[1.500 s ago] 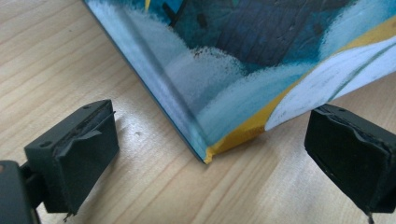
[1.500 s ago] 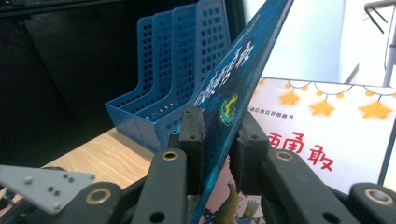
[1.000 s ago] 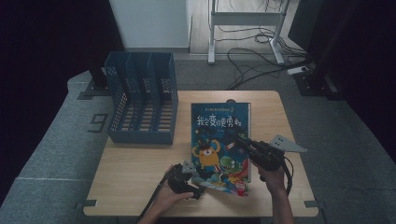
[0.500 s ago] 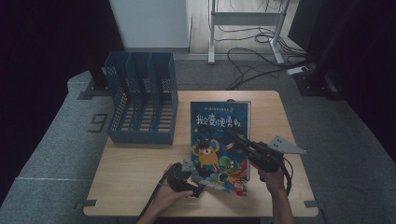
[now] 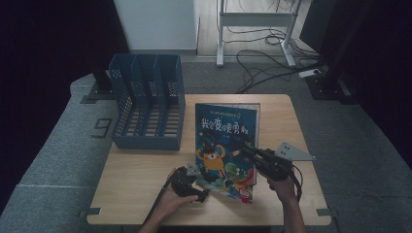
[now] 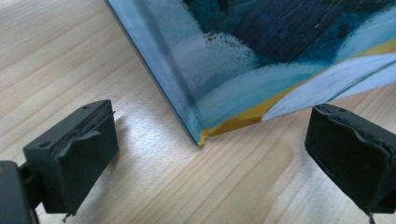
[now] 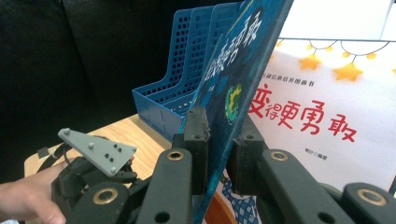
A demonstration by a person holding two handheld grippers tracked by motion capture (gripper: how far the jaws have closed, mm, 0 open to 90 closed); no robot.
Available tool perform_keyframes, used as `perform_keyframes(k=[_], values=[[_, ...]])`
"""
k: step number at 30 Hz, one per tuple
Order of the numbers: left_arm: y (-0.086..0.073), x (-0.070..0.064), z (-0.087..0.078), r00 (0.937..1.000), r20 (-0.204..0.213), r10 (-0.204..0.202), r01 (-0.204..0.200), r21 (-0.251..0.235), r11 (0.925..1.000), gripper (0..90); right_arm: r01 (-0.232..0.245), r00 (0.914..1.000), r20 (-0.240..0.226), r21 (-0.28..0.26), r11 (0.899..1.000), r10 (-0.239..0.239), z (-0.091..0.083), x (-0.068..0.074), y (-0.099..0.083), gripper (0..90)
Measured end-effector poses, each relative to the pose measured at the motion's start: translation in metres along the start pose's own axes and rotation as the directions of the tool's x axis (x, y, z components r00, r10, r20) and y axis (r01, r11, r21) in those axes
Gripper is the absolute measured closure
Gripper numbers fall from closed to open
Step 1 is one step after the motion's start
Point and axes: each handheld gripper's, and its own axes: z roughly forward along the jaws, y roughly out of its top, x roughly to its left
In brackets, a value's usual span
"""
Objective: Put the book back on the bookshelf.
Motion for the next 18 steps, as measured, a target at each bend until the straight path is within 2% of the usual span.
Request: perform_keyframes(k=[8, 18], values=[[0.0, 0.0037, 0.0, 0.9998, -0.021, 0.002, -0.002, 0.002, 1.0, 2.3, 0.005, 0.9999, -0.012, 0.017, 1.0, -0.004, 0.0018, 0.0005, -0.0008, 78.6], [-0.0001, 0.0047, 0.0006, 0.9997, -0.026, -0.001, 0.001, -0.005, 1.0, 2.2, 0.01, 0.9999, -0.009, 0.021, 1.0, -0.01, 0.0019, 0.0009, -0.0008, 78.6]])
